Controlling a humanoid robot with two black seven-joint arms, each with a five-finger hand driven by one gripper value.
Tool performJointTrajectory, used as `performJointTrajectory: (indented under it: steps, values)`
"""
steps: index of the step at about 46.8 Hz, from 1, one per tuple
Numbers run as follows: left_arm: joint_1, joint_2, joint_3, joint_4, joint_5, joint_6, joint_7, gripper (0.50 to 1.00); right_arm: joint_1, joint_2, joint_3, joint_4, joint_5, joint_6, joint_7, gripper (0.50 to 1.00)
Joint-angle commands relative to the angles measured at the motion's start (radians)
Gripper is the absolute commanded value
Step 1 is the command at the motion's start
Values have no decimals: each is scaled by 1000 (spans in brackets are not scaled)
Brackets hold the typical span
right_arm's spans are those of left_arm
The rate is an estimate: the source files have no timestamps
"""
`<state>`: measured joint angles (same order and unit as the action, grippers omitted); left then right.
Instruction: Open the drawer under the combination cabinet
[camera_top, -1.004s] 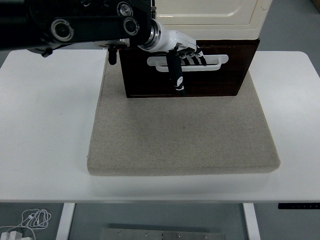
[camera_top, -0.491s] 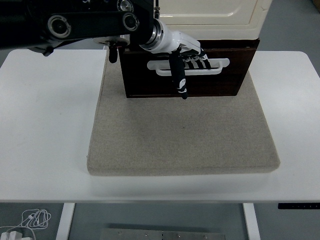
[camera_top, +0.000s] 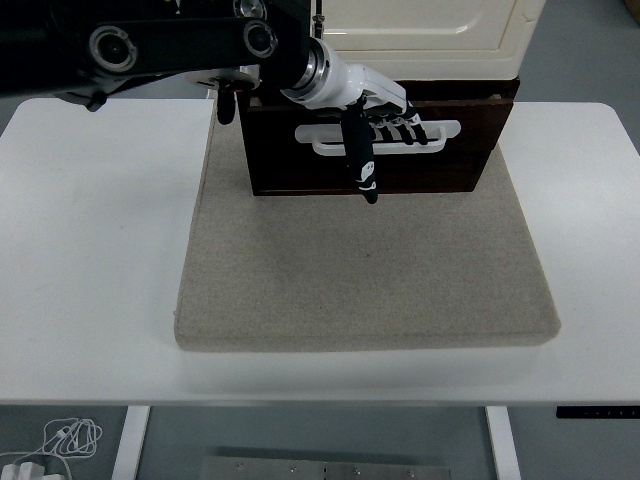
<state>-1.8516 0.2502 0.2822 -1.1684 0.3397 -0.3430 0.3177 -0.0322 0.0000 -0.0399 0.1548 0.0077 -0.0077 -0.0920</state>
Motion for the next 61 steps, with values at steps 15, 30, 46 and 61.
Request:
performJointTrajectory:
  steps: [15, 30, 46, 61]
  values:
    - [2, 1, -11, 0, -14, -17, 0, 996, 0, 0, 0, 0, 0, 0, 0, 928]
    - [0, 8, -12, 0, -21, -27, 0, 999, 0, 0, 0, 0, 0, 0, 0, 928]
    - [0, 20, -15, 0, -21, -56, 0, 999, 0, 0, 0, 0, 0, 0, -2, 928]
    - [0, 32, -34, -2, -21, -96, 0, 1000, 0, 0, 0, 0, 0, 0, 0, 928]
